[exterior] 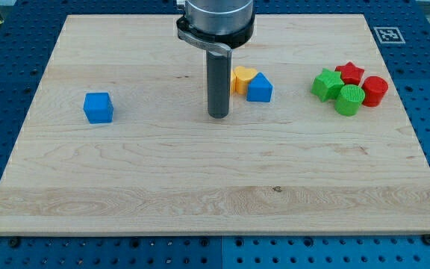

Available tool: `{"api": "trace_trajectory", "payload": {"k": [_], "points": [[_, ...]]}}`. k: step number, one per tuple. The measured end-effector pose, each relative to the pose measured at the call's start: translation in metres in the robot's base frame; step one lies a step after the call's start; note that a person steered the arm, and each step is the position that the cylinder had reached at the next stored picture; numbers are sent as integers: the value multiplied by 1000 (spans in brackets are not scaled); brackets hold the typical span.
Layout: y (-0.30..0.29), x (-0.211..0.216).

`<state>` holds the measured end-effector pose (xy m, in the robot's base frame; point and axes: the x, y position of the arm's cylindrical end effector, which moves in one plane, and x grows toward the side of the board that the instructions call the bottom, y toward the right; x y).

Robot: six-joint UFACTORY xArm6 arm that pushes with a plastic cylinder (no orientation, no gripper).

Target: Move the yellow hexagon towards the top center

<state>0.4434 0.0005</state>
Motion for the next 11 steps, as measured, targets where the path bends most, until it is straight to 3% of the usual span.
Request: {"api": "trace_trajectory", "payload": {"k": [3,11], "points": [[10,-4],[14,-94]]}}
